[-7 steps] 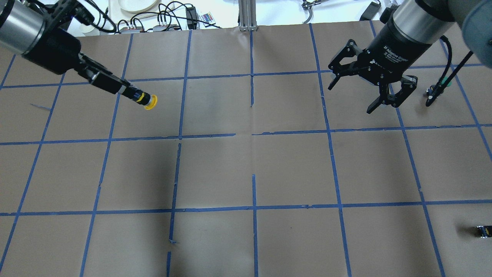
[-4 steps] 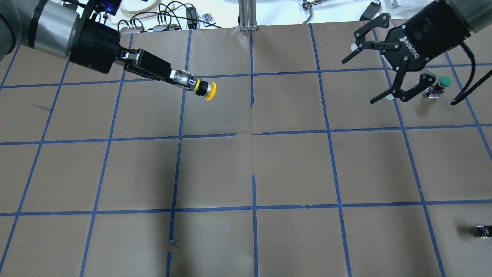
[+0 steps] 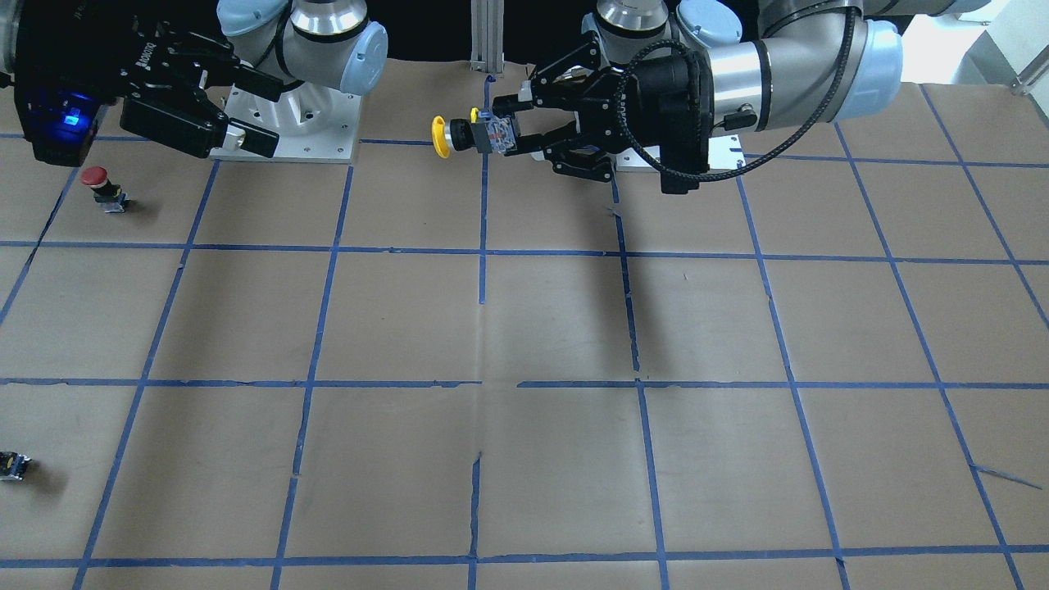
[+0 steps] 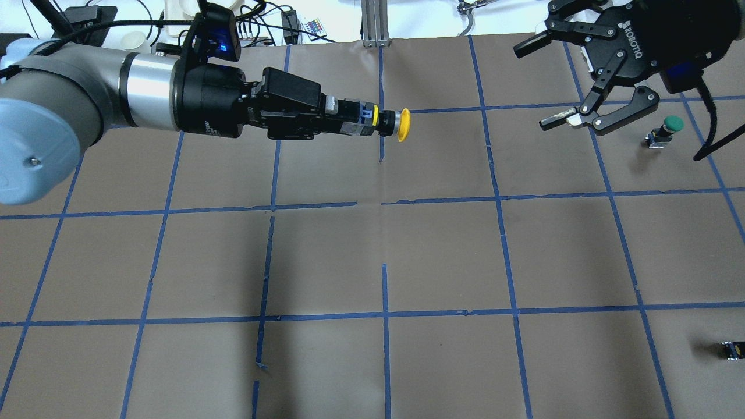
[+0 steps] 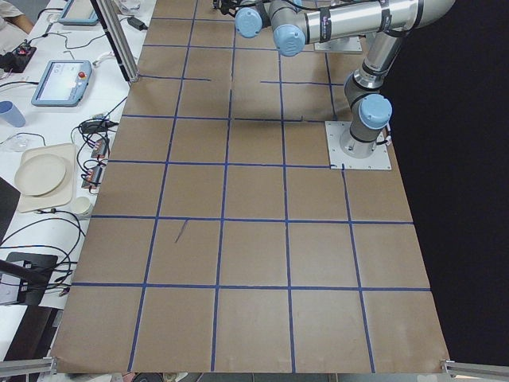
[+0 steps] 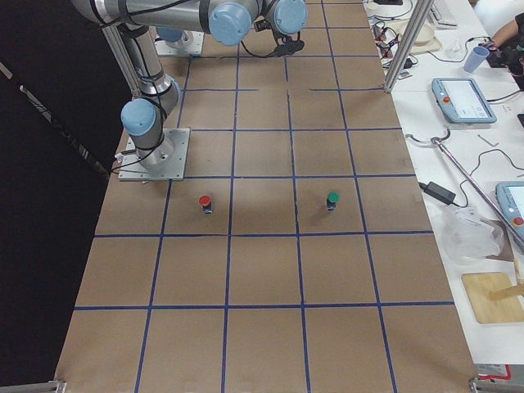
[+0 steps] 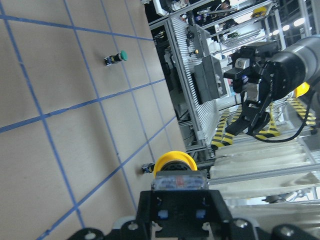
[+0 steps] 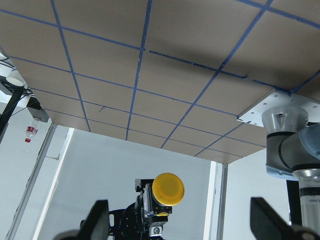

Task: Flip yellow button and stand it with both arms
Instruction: 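Lift the button with the left gripper and carry it toward the table center, then hold the button still with the left gripper while the right gripper approaches the yellow cap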

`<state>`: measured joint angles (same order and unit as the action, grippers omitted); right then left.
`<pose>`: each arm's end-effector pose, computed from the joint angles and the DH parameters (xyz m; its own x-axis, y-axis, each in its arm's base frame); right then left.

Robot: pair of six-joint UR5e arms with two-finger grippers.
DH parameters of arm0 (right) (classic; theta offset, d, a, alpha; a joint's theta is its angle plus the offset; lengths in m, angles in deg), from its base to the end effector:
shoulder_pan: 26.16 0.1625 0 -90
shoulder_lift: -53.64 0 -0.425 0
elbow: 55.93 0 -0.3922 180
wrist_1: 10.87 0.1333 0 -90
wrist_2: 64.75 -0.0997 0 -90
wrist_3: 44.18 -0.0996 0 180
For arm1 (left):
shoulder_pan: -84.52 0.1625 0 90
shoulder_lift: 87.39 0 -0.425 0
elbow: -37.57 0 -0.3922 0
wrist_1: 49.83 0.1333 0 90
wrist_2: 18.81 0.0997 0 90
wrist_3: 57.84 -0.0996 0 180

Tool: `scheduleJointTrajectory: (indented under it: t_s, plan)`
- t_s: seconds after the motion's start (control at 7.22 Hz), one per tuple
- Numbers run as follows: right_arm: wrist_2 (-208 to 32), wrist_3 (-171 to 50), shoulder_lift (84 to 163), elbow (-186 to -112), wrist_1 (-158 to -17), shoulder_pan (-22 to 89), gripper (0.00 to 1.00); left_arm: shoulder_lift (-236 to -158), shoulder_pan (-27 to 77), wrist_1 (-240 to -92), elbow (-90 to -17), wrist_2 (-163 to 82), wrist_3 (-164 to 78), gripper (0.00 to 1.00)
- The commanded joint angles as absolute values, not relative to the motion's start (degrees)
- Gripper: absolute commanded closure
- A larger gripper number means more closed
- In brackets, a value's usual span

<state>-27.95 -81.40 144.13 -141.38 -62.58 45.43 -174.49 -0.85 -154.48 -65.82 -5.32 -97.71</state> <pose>0.0639 -0.4826 0.5174 -0.1824 0.9623 -0.2016 0.4702 0.2655 0.8417 -0.1935 -0.4617 0.4522 -0.1997 0.2479 0.9480 0.0716 0.9686 -0.2383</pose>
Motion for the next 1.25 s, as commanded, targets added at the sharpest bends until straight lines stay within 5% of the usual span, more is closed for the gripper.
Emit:
scheduleJointTrajectory:
  t_s: [0.0, 1.11]
  plan:
    - [-30.9, -81.6, 144.3, -142.5, -61.3, 47.7, 0.00, -174.3, -2.5, -154.3, -68.1, -15.3, -96.9, 0.98]
    - [-43.5, -81.8, 144.3, -144.1, -55.3, 52.3, 0.01, -175.3, -2.6, -154.2, -67.5, -19.2, -93.3, 0.98]
